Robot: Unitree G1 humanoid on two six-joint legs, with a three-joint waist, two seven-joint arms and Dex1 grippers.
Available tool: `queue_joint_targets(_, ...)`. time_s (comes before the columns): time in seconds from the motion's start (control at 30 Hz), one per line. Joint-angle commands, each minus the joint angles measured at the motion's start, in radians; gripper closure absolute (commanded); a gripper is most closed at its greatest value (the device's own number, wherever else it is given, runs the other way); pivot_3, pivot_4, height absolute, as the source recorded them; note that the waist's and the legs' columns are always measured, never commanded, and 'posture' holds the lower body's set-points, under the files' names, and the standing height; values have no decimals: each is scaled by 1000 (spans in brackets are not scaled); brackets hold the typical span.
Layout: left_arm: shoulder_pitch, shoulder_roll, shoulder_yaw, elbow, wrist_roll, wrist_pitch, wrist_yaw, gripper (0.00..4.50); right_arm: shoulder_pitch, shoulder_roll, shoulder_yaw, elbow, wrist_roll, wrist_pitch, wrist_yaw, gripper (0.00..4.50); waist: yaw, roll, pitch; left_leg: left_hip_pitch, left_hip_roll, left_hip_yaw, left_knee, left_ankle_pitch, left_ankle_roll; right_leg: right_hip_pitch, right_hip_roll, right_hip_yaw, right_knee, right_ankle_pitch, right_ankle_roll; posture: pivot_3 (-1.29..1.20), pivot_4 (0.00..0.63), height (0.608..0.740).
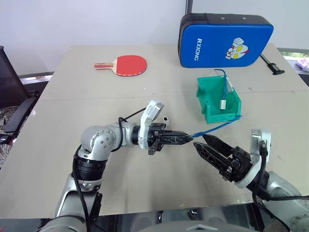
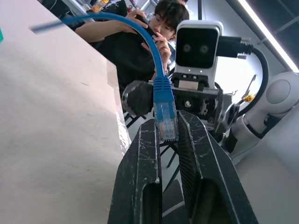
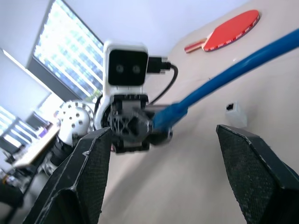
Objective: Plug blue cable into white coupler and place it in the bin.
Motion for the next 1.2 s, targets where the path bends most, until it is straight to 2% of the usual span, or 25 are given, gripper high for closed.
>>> queue_joint_targets(0.03,-32,-24,19,-63,-57,19,38,4439,-36,-21,28,8,83,-56,-50,1048,-1,0,0,0,0,0,0,0,0,0,0,0,0,0,0,0,150,740)
queue_joint_targets(0.07,-35,-29,19,-69,-62,23,49,4439,-46,-27,36,14,90,-58,-58,1048,-1,0,0,0,0,0,0,0,0,0,0,0,0,0,0,0,150,740)
queue_joint_targets(0.1,-37,-34,20,-74,-67,27,58,4500,-55,-33,43,20,95,-61,-65,1652,-1,0,0,0,0,1,0,0,0,0,0,1,0,0,0,0,150,740)
queue_joint_targets(0.13,-39,-36,22,-80,-74,31,66,4500,-62,-38,50,27,101,-65,-73,1849,-3,0,0,0,0,1,0,0,0,0,0,1,0,0,0,0,150,740)
queue_joint_targets(0.2,-36,-37,25,-91,-84,34,79,4500,-70,-59,65,36,118,-79,-88,2707,-3,0,0,0,-1,1,0,0,0,0,0,1,0,-1,-1,0,150,740)
queue_joint_targets(0.23,-34,-37,28,-95,-88,35,85,4500,-72,-67,70,38,124,-84,-92,2918,-4,0,0,1,-1,1,0,0,0,0,1,1,0,-1,-1,0,150,740)
queue_joint_targets(0.37,-22,-24,27,-104,-89,26,84,4500,-74,-99,84,45,157,-122,-109,4471,-4,0,0,0,0,1,0,0,0,0,1,1,0,0,0,0,150,740)
queue_joint_targets(0.63,-1,5,18,-99,-56,-27,55,4500,-75,-153,107,51,193,-178,-122,4471,-3,0,0,0,-1,1,0,0,0,0,0,2,0,-1,-2,0,150,740)
queue_joint_targets(0.67,3,11,18,-96,-50,-35,48,3520,-76,-157,110,52,193,-184,-122,4500,-3,0,0,0,-1,2,0,0,0,0,0,2,0,-1,-2,0,150,740)
queue_joint_targets(0.73,36,32,20,-102,30,-126,59,2754,-79,-168,111,54,180,-196,-117,4500,-4,0,0,0,-1,2,0,0,0,0,0,2,0,-2,-3,0,150,740)
queue_joint_targets(0.8,100,89,-7,-127,171,-288,30,1899,-77,-177,105,59,162,-209,-107,4500,-8,0,0,1,-1,3,0,0,0,0,1,3,0,-2,-3,0,150,740)
queue_joint_targets(0.9,195,147,-4,-104,335,-504,16,1899,-68,-188,97,71,124,-228,-81,4500,-5,0,0,1,0,3,-2,0,0,-1,2,4,0,-2,-4,0,150,740)
queue_joint_targets(0.97,225,149,18,-60,401,-606,40,1899,-64,-191,98,80,109,-240,-69,4500,1,0,0,0,0,3,-2,0,0,-2,1,3,0,-2,-4,0,150,740)
queue_joint_targets(1.1,211,148,31,90,551,-811,88,1899,-65,-190,103,95,86,-252,-52,4500,18,0,0,-1,0,4,-1,0,0,-2,-1,3,0,-2,-4,0,150,740)
queue_joint_targets(1.2,182,141,9,171,614,-890,79,1899,-68,-189,109,104,74,-258,-45,4500,22,0,0,-1,0,4,-1,0,0,-2,-1,3,-1,-2,-4,0,150,740)
